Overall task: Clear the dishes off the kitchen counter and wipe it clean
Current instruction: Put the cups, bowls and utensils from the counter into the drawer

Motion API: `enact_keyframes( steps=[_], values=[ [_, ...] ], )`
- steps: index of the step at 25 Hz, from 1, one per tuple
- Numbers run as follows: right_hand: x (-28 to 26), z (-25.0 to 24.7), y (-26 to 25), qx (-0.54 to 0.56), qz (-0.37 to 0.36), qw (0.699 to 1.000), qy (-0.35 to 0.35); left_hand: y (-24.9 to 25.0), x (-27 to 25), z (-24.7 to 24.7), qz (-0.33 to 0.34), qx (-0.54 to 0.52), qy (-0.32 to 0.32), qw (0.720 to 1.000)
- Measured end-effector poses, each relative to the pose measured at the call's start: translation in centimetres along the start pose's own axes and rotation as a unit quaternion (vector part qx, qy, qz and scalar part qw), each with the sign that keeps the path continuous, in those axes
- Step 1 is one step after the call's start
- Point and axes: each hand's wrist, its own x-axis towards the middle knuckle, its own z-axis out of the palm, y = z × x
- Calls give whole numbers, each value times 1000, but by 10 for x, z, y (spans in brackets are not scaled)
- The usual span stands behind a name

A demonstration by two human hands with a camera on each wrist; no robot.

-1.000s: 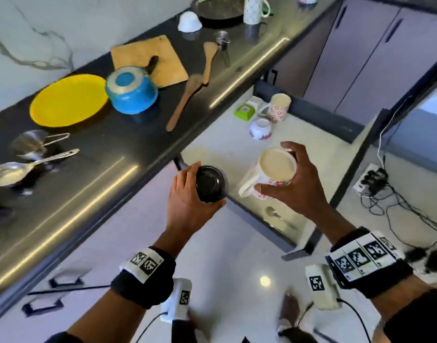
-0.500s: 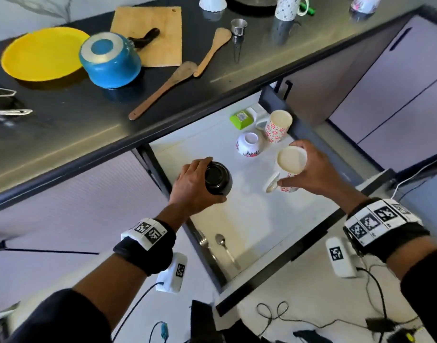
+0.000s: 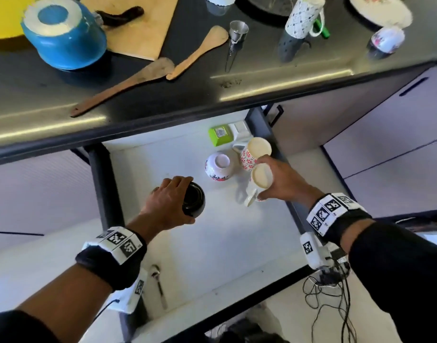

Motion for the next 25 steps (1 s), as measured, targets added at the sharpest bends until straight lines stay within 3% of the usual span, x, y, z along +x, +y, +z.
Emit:
enact_keyframes(
  steps=[9, 25],
  values=[
    [29, -2, 72, -61, -186, 975, -103, 94, 46, 56, -67, -16, 9, 998],
    [46, 6, 92, -79, -234, 958, -144, 129, 83, 94, -141, -37, 24, 989]
  ],
)
